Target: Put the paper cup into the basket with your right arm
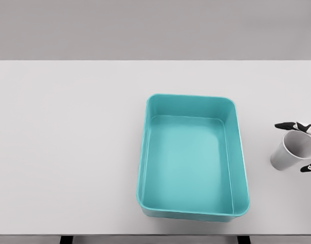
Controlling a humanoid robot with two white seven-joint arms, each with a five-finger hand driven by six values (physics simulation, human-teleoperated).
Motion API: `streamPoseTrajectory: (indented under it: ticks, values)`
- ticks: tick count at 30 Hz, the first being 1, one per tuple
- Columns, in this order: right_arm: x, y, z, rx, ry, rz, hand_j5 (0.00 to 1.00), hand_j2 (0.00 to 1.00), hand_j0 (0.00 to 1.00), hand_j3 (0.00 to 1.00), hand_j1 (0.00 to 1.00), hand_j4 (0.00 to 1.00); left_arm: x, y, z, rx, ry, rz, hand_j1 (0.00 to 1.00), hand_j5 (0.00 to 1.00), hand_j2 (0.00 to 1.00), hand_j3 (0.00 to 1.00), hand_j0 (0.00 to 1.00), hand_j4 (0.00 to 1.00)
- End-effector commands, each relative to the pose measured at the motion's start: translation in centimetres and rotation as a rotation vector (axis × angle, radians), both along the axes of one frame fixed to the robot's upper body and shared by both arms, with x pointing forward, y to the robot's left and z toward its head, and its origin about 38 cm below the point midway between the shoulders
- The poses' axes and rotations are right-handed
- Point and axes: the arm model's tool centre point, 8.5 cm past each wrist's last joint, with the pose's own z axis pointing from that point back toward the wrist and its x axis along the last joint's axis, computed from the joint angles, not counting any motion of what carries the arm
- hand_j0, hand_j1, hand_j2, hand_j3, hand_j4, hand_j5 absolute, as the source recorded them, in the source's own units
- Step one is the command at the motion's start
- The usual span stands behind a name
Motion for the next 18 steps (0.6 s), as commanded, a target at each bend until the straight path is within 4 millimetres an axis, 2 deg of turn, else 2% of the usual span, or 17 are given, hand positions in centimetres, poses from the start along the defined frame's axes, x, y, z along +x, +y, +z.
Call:
streamPoseTrajectory:
  ticks: [1, 11, 15, 18]
  values:
    - [0.00, 0.02, 0.05, 0.006, 0.002, -0.002, 1.00, 1.00, 1.00, 1.00, 1.00, 1.00, 0.01, 0.00, 0.00, 0.000, 0.000, 0.001, 1.00, 1.00, 1.00, 1.00, 1.00, 1.00]
    - [-0.05, 0.19, -0.26, 0.010, 0.006, 0.000, 0.99, 0.99, 0.99, 0.99, 0.99, 0.99, 0.01, 0.00, 0.00, 0.000, 0.000, 0.001, 1.00, 1.00, 1.00, 1.00, 1.00, 1.00]
    - [-0.05, 0.19, -0.27, 0.009, 0.006, 0.000, 0.85, 0.85, 0.85, 0.85, 0.85, 0.85, 0.01, 0.00, 0.00, 0.000, 0.000, 0.001, 1.00, 1.00, 1.00, 1.00, 1.00, 1.00]
    - [-0.03, 0.18, -0.22, 0.009, 0.005, 0.000, 0.82, 0.82, 0.82, 0.82, 0.82, 0.82, 0.01, 0.00, 0.00, 0.000, 0.000, 0.001, 1.00, 1.00, 1.00, 1.00, 1.00, 1.00]
